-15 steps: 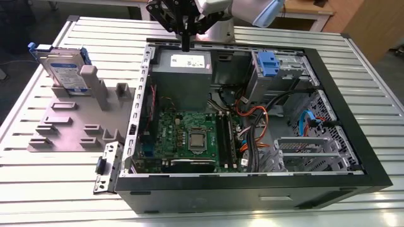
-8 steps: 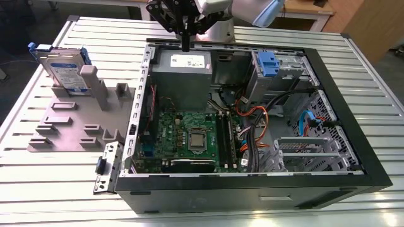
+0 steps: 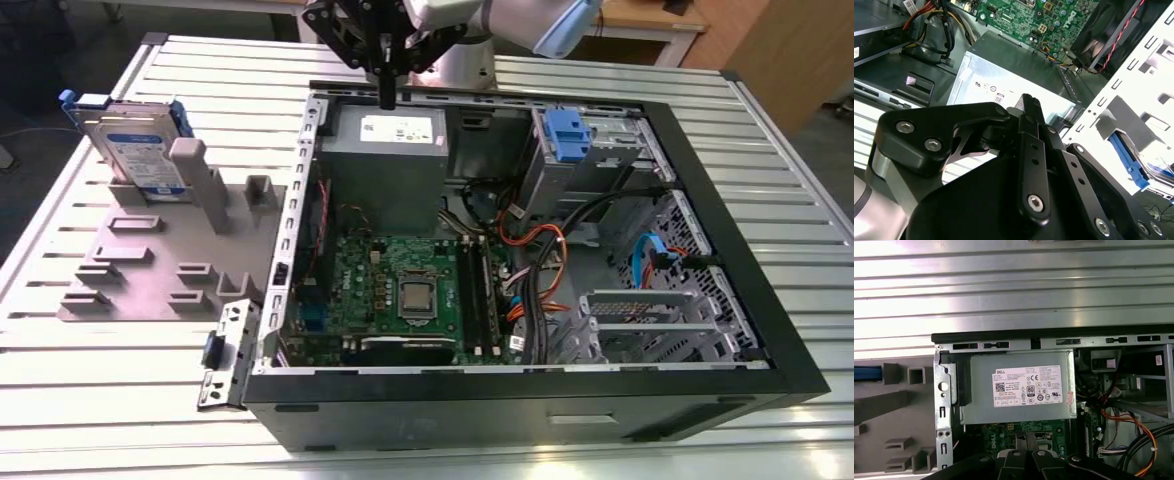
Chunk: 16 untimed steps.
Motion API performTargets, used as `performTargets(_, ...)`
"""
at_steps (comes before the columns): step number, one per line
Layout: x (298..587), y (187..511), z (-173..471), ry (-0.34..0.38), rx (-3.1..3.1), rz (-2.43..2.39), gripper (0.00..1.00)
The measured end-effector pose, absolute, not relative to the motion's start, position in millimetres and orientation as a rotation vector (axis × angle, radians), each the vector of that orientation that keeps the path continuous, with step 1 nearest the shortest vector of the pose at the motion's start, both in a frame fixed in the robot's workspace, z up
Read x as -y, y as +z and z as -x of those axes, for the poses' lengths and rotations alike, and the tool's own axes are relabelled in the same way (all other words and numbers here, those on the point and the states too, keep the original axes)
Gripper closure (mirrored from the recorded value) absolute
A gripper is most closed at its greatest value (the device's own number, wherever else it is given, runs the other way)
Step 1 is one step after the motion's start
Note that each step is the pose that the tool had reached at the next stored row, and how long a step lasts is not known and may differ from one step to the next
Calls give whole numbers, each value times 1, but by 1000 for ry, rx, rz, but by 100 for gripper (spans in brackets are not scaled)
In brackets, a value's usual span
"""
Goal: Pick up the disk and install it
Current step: 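Reach for the disk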
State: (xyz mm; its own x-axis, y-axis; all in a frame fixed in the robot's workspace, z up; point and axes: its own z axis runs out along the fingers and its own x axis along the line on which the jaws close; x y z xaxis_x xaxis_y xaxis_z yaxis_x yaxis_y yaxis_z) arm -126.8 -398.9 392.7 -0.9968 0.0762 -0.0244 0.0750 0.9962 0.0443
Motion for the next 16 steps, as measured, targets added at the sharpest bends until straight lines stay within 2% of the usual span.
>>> performTargets(16,399,388,143,68,-3113,-118,89)
